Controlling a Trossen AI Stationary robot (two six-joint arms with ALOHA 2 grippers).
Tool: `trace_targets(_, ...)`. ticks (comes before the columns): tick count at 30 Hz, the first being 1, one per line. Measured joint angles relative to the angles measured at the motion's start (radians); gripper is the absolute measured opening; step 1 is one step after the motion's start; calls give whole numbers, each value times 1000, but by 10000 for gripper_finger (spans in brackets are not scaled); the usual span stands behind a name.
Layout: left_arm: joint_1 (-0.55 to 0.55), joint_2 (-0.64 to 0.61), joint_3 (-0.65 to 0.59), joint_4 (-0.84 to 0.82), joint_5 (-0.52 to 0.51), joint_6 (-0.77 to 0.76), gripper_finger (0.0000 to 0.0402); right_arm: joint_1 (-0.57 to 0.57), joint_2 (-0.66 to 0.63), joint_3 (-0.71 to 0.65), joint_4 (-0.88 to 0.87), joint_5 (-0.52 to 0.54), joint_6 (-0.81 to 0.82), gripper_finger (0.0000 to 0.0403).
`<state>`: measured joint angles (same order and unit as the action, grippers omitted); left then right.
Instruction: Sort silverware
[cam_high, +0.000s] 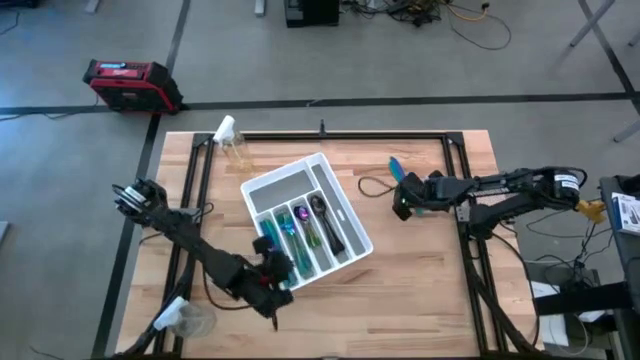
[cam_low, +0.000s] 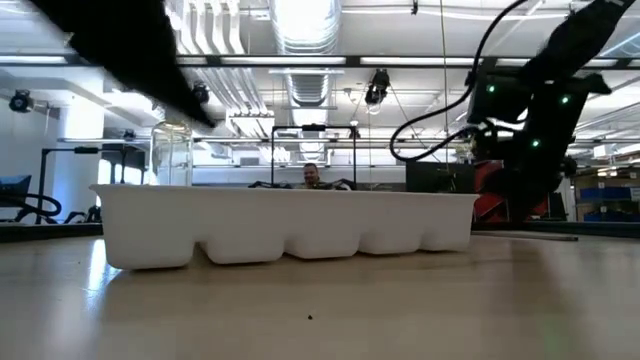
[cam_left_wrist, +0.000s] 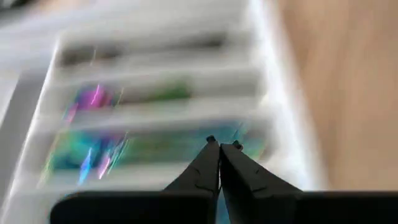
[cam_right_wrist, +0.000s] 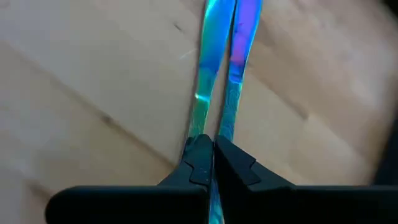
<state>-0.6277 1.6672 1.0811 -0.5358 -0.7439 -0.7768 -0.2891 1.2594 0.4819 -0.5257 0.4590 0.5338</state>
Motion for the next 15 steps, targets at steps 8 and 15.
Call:
trace_targets(8, 22, 103, 2, 632, -5, 341, 0, -70, 4, -40, 106, -74, -11, 0)
trace_targets(15, 75, 277, 86, 668, 45, 318, 0, 16, 0, -82, 98, -148, 101, 0)
